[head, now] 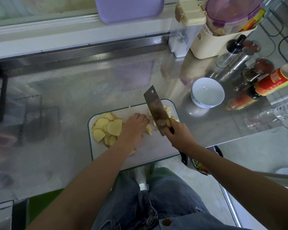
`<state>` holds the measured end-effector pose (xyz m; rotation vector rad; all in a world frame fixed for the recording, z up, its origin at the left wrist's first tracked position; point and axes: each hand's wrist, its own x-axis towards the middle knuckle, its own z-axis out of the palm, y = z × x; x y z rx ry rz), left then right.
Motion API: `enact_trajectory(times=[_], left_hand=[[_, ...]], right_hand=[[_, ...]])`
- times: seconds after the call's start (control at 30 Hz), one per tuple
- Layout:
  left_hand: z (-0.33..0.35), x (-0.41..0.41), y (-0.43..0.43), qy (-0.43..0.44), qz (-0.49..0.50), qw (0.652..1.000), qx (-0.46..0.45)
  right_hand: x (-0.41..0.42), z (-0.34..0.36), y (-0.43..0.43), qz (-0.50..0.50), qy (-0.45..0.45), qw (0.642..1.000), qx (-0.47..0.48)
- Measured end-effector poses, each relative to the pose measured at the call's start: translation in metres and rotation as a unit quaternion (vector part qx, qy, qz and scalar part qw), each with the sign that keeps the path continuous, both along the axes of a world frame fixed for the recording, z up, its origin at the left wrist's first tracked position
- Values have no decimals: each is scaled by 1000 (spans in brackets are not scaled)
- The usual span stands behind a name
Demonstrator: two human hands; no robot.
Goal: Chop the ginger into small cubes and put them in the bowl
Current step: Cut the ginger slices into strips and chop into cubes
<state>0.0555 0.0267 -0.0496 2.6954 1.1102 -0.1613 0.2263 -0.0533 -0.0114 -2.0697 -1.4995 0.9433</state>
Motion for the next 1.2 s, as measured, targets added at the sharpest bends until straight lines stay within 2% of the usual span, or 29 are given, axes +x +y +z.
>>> enact_trajectory(times=[0.07,0.2,0.47,0.67,0.87,1.2], left_hand=[[-2,3,5,48,-47,998,13],[-1,8,6,62,-25,997,26],[-6,-7,-14,-30,145,989,-27],[-8,-8,-26,-78,182,980,-9],[-9,-7,-29,-102,203,973,-29],[-12,-11,-28,-117,218,968,-49]], right_hand=[[3,2,0,-8,7,1000,-1],[6,4,-3,6,4,1000,-22],[-6,-5,3,78,-55,995,-41],[-8,-11,3,130,-113,984,-49],[-10,-12,3,162,-159,972,-58],[-12,-14,1,159,-165,970,-75]])
